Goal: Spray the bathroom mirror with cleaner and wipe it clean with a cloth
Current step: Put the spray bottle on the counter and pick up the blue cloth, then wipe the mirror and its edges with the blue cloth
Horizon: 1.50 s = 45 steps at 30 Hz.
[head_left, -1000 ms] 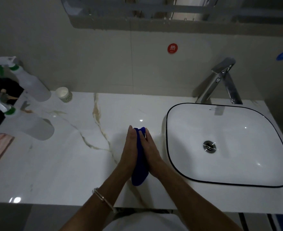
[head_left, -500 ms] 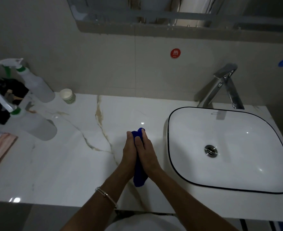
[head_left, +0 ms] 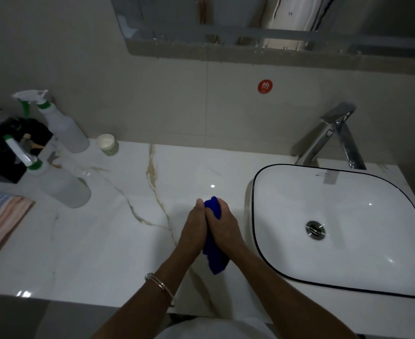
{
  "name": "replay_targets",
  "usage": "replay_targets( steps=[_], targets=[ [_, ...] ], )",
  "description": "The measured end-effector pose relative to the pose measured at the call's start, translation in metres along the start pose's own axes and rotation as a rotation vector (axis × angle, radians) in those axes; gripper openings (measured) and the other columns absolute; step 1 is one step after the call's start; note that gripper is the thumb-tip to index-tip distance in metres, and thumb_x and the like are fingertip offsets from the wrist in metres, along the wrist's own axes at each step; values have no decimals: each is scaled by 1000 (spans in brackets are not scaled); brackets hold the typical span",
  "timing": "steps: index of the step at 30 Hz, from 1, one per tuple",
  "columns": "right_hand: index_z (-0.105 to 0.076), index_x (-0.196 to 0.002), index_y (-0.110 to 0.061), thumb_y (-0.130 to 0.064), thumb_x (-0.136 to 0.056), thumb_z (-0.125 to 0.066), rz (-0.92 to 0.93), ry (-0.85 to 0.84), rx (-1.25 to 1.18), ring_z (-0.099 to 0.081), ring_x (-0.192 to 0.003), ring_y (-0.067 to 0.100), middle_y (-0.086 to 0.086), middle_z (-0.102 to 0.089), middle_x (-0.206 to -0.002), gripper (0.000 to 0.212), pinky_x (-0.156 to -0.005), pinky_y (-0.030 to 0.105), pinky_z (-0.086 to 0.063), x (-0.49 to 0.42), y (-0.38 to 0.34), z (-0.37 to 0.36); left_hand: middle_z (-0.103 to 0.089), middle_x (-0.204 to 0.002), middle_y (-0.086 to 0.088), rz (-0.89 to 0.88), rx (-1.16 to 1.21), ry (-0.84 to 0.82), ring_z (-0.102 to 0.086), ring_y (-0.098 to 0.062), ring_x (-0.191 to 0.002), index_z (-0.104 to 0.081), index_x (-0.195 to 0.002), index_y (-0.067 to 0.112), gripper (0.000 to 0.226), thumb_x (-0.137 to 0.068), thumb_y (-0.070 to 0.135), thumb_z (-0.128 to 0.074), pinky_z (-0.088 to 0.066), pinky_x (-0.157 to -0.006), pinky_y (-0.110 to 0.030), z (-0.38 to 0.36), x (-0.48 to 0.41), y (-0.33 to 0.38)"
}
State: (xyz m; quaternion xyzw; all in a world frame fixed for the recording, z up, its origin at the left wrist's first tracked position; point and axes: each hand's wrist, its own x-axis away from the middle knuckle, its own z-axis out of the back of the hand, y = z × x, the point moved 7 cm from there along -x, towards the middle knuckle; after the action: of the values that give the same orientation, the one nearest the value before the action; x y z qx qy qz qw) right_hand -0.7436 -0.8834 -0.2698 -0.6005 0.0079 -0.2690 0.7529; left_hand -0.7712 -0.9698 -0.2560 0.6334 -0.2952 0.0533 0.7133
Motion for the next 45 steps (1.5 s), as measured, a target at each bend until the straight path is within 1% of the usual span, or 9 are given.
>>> replay_targets(
  steps=[2,4,5,8,13,32,35,38,45],
  targets=[
    [-49,-112,-22,-34,-95,-48,-8,-21,113,-64,-77,18,-1,-63,-91,21,-62,25,-53,0,15,2,-61,-87,-1,-175,-304,-20,-56,-11,-80,-57,-87,15,41,-102,36,-25,-46,-77,-32,12,-10,-13],
    [-48,-113,-25,-40,-92,-48,-63,-59,227,-63,-77,18,0,-62,-93,26,-65,30,-53,0,34,4,-59,-121,0,-217,-618,-38,-52,-13,-114,-59,-117,19,40,-101,36,-27,-38,-102,-38,28,-20,-37],
    [-48,-115,-26,-44,-91,-47,-83,-79,287,-62,-78,16,1,-60,-95,30,-66,30,-53,0,42,6,-48,-139,-1,-208,-760,-31,-41,-15,-130,-50,-133,17,46,-101,40,-27,-29,-110,-40,36,-24,-45],
    [-45,-115,-27,-49,-90,-45,-72,-143,452,-59,-83,15,1,-57,-101,34,-73,33,-53,-3,50,10,-31,-152,-2,-214,-1015,-49,-24,-17,-140,-35,-144,20,53,-99,47,-25,-18,-115,-44,51,-31,-52],
    [-37,-132,-28,-48,-88,-48,39,-175,671,-55,-94,20,1,-53,-110,49,-81,34,-48,-19,28,19,-28,-153,0,-268,-1236,-59,-21,-17,-142,-33,-145,23,54,-99,49,-22,-12,-115,-44,62,-40,-38],
    [-42,-126,-25,-49,-83,-52,150,-164,790,-57,-92,21,1,-56,-108,50,-82,37,-51,-31,4,3,-39,-147,-1,-298,-1156,14,-33,-17,-136,-38,-142,18,53,-99,46,-23,-20,-111,-42,84,-43,-19],
    [-40,-131,-25,-48,-85,-50,182,-181,821,-57,-93,20,1,-57,-112,53,-83,37,-51,-40,-10,-2,-44,-144,-2,-359,-1152,57,-38,-18,-133,-42,-139,15,59,-95,48,-19,-25,-109,-41,88,-47,6],
    [-37,-135,-25,-47,-86,-49,223,-176,867,-56,-95,21,2,-55,-114,55,-82,35,-50,-52,-37,-4,-37,-149,0,-389,-1145,76,-31,-18,-138,-37,-142,19,54,-99,47,-21,-19,-113,-41,96,-60,40],
    [-31,-140,-24,-45,-89,-46,361,-98,964,-56,-99,25,5,-54,-119,57,-81,35,-46,-83,-145,0,-33,-151,1,-523,-1121,168,-26,-17,-139,-33,-144,22,50,-100,43,-23,-14,-115,-42,117,-85,148]
  ],
)
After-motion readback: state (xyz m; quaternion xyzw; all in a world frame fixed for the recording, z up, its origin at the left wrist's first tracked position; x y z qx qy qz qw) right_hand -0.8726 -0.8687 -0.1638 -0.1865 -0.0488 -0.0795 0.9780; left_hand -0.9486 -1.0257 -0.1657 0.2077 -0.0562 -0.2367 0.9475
